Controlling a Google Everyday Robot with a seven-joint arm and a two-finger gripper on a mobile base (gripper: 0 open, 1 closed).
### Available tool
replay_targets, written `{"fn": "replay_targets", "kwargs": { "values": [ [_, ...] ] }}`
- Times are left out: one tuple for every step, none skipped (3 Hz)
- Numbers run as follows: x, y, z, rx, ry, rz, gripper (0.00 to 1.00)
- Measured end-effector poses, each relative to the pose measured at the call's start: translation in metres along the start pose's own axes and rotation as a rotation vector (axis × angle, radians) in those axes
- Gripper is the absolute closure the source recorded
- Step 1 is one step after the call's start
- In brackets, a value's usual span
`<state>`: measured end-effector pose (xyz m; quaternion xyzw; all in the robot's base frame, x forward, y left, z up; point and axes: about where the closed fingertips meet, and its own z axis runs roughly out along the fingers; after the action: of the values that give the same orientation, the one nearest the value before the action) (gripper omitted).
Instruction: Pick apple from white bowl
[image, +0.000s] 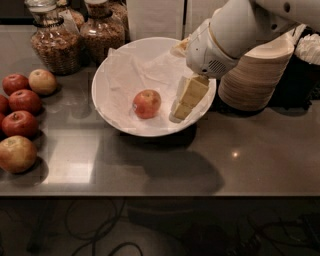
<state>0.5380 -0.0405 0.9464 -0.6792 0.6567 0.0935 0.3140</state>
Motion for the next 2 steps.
{"fn": "replay_targets", "kwargs": {
  "values": [
    [-0.011,-0.004,0.018,-0.025,-0.014,-0.033,0.10],
    [-0.011,-0.012,0.036,-0.043,-0.022,-0.051,0.14]
  ]
}}
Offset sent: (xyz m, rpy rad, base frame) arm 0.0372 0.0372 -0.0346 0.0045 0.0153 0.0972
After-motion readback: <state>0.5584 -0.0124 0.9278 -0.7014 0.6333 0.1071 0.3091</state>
